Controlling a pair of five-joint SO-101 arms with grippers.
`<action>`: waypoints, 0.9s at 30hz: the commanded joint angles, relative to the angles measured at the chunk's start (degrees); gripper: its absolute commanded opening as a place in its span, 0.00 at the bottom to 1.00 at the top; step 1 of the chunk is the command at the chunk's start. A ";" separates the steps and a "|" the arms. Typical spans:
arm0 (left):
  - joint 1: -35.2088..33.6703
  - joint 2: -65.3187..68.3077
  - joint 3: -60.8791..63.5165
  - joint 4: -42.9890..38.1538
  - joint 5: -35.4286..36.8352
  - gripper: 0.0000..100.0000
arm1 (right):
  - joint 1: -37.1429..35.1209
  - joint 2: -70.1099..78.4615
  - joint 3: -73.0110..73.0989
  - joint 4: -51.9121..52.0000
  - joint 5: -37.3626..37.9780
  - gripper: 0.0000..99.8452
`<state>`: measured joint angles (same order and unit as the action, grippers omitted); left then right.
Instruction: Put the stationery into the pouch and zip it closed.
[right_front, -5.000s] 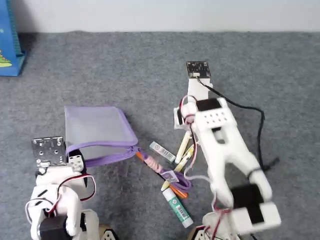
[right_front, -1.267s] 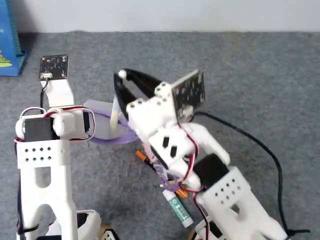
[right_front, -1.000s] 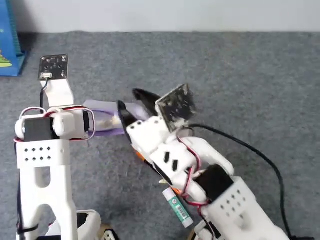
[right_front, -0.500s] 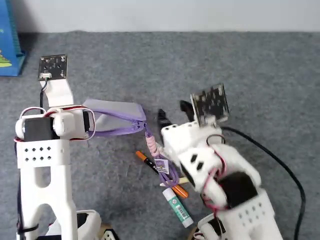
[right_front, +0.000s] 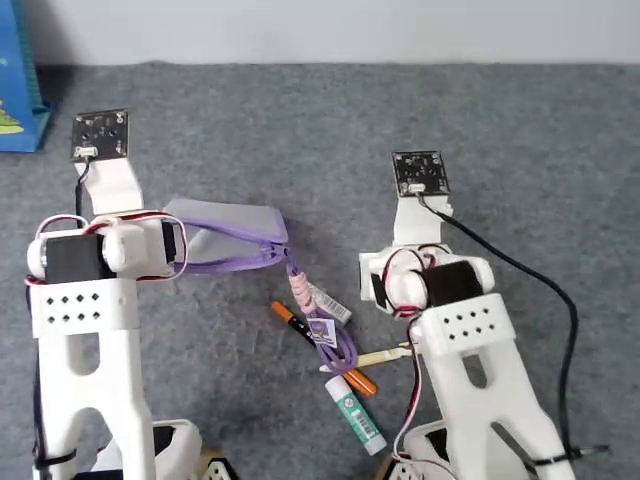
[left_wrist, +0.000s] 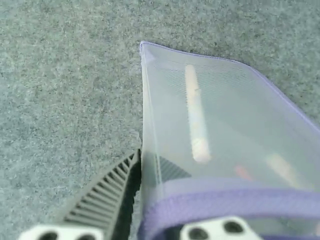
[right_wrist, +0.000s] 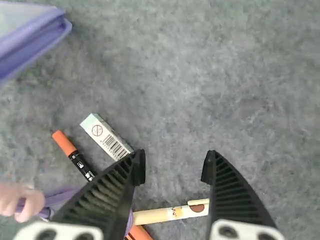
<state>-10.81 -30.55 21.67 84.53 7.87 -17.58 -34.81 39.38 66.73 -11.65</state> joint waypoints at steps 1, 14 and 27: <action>-4.22 -0.62 -2.07 0.53 -1.67 0.01 | -2.77 2.33 -0.26 -1.10 0.70 0.19; -9.76 -0.62 -1.71 1.76 -4.22 0.01 | -15.25 12.70 -0.35 -8.92 1.41 0.19; -9.76 -0.62 -0.48 1.32 -4.22 0.01 | -16.22 33.63 -1.05 -22.99 9.85 0.19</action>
<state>-20.22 -30.55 21.67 85.85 4.62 -34.20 -3.16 39.38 45.80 -3.47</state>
